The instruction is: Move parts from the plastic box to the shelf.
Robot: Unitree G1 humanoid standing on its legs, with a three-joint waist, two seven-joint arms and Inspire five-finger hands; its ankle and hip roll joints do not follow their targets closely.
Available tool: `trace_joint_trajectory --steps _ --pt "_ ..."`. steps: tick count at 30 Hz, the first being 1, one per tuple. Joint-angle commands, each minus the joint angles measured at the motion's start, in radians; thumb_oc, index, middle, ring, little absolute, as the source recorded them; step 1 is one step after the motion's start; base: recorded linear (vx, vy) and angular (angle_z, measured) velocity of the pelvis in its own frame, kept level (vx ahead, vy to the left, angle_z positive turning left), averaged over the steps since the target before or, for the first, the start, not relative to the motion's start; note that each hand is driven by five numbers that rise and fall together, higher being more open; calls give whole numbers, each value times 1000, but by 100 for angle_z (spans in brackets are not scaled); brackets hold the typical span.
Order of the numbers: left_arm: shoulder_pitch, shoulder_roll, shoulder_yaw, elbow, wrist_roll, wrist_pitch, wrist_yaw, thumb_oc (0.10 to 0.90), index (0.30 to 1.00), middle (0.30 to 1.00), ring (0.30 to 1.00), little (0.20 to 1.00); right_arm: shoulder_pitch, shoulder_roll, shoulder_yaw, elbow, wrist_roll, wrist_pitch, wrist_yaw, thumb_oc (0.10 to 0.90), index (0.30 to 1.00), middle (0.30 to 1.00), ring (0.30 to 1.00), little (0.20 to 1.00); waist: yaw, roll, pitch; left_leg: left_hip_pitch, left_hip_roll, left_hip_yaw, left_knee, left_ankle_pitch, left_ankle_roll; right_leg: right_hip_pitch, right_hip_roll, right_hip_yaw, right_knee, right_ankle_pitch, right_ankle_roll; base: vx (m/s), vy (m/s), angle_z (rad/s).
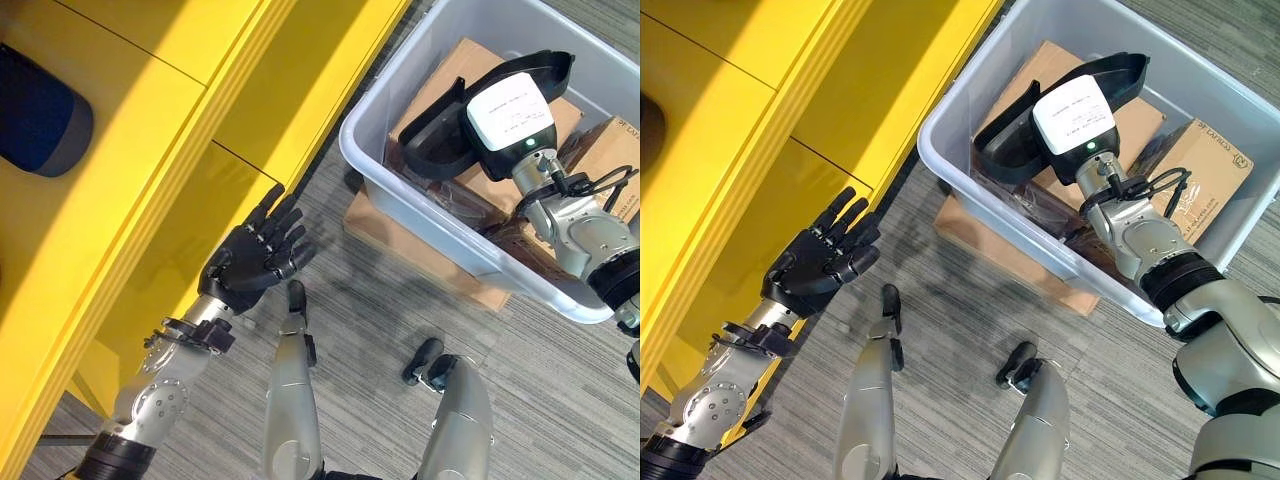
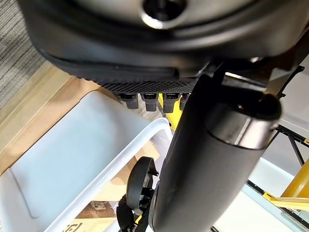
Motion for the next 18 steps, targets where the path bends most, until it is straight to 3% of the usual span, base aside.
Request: trace_joint_trajectory --steps 1,4,7,8,9,15,18 --pt "-36 -34 44 -99 3 -80 -57 900 1000 1000 1000 1000 -118 -73 -125 -65 32 57 -114 400 300 300 300 300 7 -3 -2 83 47 70 149 -209 -10 46 91 5 -128 39 31 33 38 -5" --pt "-30 -40 43 -113 8 -82 -49 900 1000 1000 1000 1000 -80 -76 -176 -42 119 65 -122 400 300 300 300 300 2 -4 -19 141 37 85 120 -215 -7 95 95 6 -163 47 34 80 65 -9" --pt "-26 -36 46 -116 46 -96 -37 900 1000 1000 1000 1000 -52 -70 -224 -43 168 -29 -73 400 300 300 300 300 0 -6 -38 179 25 89 99 -216 -6 131 101 5 -196 54 37 53 32 -7" --pt "-28 -38 47 -110 84 -112 -38 900 1000 1000 1000 1000 -47 -69 -228 -55 170 -34 -57 400 300 300 300 300 -1 -7 -43 192 22 93 89 -215 -7 143 103 4 -208 56 38 100 59 -7" --pt "-35 -26 53 -113 213 -181 -63 900 1000 1000 1000 1000 -26 -75 -234 -96 187 -63 -25 400 300 300 300 300 -7 -13 -62 228 17 98 65 -212 -6 175 107 5 -239 65 41 112 77 -5" --pt "-17 49 82 -138 437 -256 12 900 1000 1000 1000 1000 82 -122 -263 -277 273 -112 139 400 300 300 300 300 -32 -24 -126 348 -1 130 -20 -200 -9 300 126 6 -383 106 53 98 114 -5" --pt "-5 94 123 -131 569 -306 104 900 1000 1000 1000 1000 203 -133 -312 -395 352 -92 237 400 300 300 300 300 -57 -41 -181 447 -14 150 -97 -182 -13 410 144 6 -502 142 65 181 188 -15"
